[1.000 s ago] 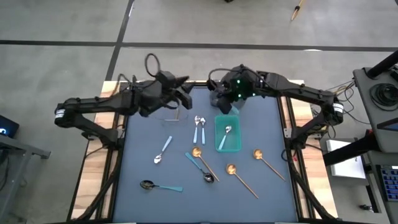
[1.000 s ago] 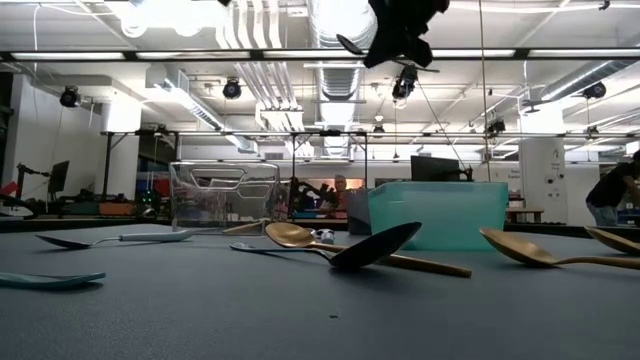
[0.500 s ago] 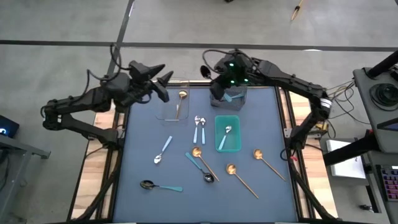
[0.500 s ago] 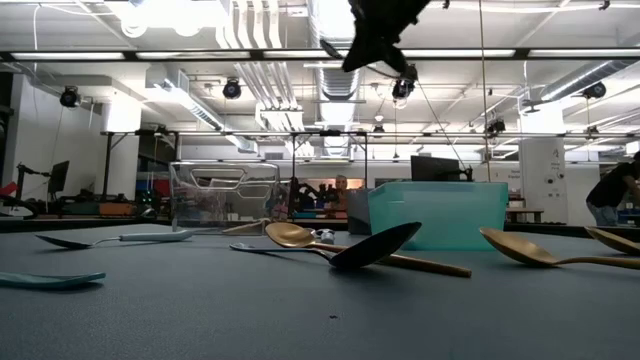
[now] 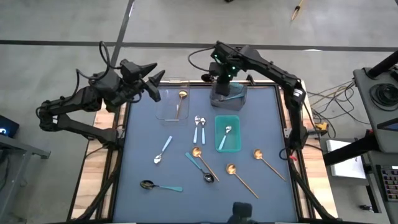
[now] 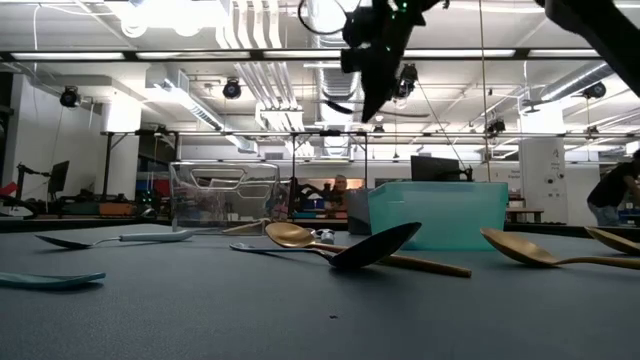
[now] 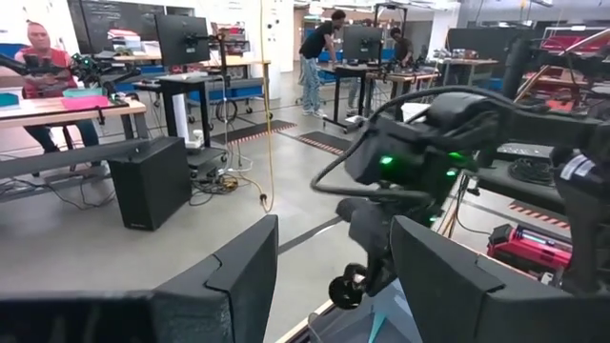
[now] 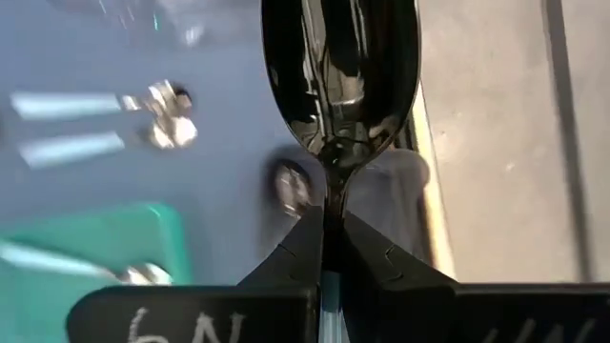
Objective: Sort silverware by color (type)
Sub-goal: Put the blue spoon into the black bin
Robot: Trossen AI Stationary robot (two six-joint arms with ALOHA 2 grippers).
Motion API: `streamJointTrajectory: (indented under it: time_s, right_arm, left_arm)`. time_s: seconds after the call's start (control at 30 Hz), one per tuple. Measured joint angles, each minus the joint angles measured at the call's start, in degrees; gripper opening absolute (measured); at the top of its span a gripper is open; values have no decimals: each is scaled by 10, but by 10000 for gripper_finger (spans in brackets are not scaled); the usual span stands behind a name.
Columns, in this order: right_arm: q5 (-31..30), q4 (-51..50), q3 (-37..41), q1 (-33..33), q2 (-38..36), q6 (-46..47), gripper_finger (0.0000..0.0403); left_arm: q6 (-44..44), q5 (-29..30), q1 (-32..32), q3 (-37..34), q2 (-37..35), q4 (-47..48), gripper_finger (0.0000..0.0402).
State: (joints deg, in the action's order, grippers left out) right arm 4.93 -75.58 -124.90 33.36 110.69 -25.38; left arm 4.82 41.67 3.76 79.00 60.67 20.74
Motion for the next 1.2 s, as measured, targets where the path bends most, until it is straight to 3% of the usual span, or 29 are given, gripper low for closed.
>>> streamJointTrajectory:
  time_s: [0.2,0.37,0.77,1.0,1.2]
  right_arm:
    - [-1,-26,7,24,17,-232,9]
    - [0,-59,25,42,27,-341,9]
    - [79,-29,86,101,49,-364,9]
    - [174,16,115,112,49,-325,9]
    - [176,47,159,112,49,-322,9]
  left_arm:
    - [1,41,5,0,8,-4,187]
    - [2,92,11,0,8,-7,187]
    - [8,99,67,0,18,-20,182]
    - [17,99,88,0,28,-21,173]
    - [17,99,94,0,34,-19,170]
